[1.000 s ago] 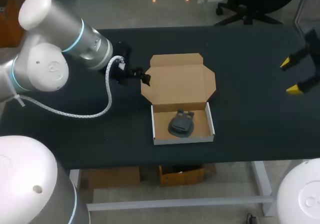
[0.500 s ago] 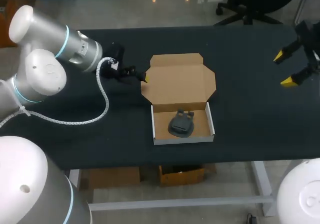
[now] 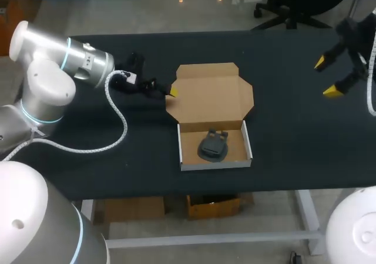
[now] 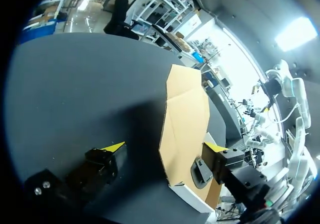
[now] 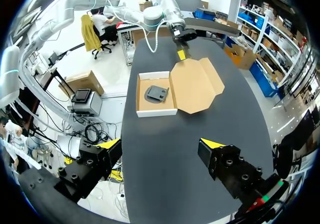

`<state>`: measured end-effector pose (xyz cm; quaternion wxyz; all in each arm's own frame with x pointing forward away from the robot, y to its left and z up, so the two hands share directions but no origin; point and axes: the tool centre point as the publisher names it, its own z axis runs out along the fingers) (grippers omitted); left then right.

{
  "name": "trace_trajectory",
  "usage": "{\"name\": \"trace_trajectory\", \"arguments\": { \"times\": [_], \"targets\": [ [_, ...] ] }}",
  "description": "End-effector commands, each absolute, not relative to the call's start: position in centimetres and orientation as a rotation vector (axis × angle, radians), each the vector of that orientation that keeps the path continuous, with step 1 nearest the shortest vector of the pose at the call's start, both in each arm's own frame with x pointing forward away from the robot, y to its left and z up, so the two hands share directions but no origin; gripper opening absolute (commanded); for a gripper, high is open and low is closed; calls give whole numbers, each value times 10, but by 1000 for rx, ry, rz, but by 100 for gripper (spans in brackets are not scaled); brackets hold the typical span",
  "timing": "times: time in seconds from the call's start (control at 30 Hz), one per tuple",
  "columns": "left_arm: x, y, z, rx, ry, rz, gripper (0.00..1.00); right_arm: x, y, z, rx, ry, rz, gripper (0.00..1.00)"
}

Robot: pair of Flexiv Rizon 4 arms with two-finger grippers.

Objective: Assemble the packaging by folding the flat box into shape, placing the metal phone stand inside, and closing the box properly

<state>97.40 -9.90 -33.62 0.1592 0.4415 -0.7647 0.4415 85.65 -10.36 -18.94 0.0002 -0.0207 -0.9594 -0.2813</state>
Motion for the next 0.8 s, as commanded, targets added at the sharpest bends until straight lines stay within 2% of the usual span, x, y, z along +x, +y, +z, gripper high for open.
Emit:
{"name": "trace_trajectory", "arguments": {
  "times": [0.03,0.2,0.33,0.43,0.7,0.8],
  "targets": [
    [980,-105,-340,1181,-2157,1296,99,863,-103,-190,-58,-2995,-878,100],
    [978,-114,-339,1091,-2186,1326,91,866,-103,-188,-54,-2993,-876,100],
    [977,-120,-339,1037,-2207,1331,89,868,-102,-184,-42,-2997,-871,100],
    [974,-123,-338,1003,-2216,1339,75,870,-101,-180,-31,-3002,-866,100],
    [964,-126,-335,906,-2247,1368,66,874,-97,-175,-3,-3007,-858,100],
    [961,-127,-334,884,-2258,1371,52,875,-95,-174,5,-3009,-855,100]
  ]
}}
